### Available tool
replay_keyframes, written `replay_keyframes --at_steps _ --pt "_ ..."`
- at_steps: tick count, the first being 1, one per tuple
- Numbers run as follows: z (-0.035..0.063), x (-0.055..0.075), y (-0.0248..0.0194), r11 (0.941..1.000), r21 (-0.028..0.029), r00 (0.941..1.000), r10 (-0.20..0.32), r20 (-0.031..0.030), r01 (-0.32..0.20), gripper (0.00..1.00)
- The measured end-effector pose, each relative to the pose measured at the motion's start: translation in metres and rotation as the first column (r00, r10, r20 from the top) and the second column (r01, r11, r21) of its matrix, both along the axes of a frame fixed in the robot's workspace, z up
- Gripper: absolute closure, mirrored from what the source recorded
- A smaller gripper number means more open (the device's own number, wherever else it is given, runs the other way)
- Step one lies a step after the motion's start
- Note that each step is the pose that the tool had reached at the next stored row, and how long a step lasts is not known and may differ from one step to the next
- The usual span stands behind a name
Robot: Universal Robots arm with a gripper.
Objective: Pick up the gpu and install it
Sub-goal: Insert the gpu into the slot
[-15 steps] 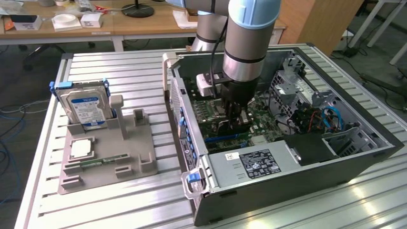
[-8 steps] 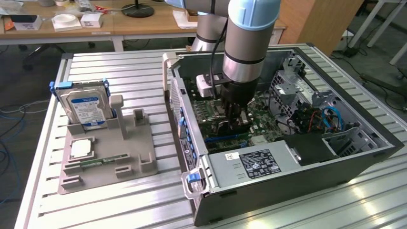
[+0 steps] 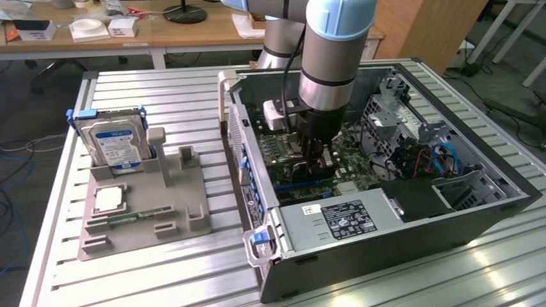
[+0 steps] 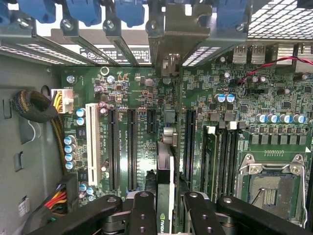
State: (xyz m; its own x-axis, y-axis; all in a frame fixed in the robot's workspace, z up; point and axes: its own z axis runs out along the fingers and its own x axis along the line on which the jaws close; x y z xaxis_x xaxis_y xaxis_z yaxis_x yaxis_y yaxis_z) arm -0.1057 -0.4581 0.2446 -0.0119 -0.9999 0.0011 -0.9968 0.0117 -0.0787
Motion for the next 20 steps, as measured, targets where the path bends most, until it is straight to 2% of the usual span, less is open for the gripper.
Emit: replay_keyframes --at_steps 5,8,11,20 --pt "-0.0001 0.0000 0.0002 1.0000 0.0003 1.0000 0.000 0.0001 0.000 0.73" --pt "0.0000 -0.0002 0.0003 1.0000 0.0068 1.0000 0.000 0.0000 0.000 0.73" --pt "0.0000 -0.0003 0.0003 1.0000 0.0091 1.0000 0.000 0.0000 0.000 0.73" --pt "-0.0001 -0.0020 0.0003 1.0000 0.0093 1.0000 0.000 0.0000 0.000 0.73"
